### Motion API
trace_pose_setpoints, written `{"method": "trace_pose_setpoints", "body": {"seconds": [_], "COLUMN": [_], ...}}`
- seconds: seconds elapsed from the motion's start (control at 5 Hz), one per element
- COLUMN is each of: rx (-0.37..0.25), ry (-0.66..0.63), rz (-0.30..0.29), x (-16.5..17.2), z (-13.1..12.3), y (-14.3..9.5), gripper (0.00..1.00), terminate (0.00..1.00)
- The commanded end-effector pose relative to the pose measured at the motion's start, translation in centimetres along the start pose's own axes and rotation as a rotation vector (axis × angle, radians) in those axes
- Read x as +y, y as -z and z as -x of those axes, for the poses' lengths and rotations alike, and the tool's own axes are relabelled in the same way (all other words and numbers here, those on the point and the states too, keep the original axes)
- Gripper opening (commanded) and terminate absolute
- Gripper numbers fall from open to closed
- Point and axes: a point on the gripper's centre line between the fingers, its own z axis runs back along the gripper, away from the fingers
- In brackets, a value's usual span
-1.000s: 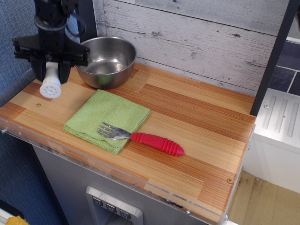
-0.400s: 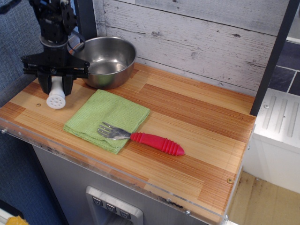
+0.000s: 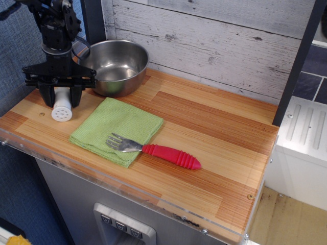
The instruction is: Place the salt container on the left edge of the table
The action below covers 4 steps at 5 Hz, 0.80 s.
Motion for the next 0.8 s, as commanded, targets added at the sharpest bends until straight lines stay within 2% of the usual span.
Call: {"method": "trace_pose_setpoints", "body": {"seconds": [0.0,0.2,0.4,0.6], "rx": [-0.038,-0.075,-0.169,-0.247], "ry": [-0.031,-0.039,-0.067,-0.056], "rz": [0.003,0.011,-0.002,0.050], "x": [0.5,0.6,0.4,-0.2], "z": [0.5,0.1,-0.5,-1.0], "y": [-2.9,-4.5,-7.1,-9.9], "gripper": [1.00,1.00,1.00,1.00], "terminate": [0.00,0.00,0.00,0.00]}}
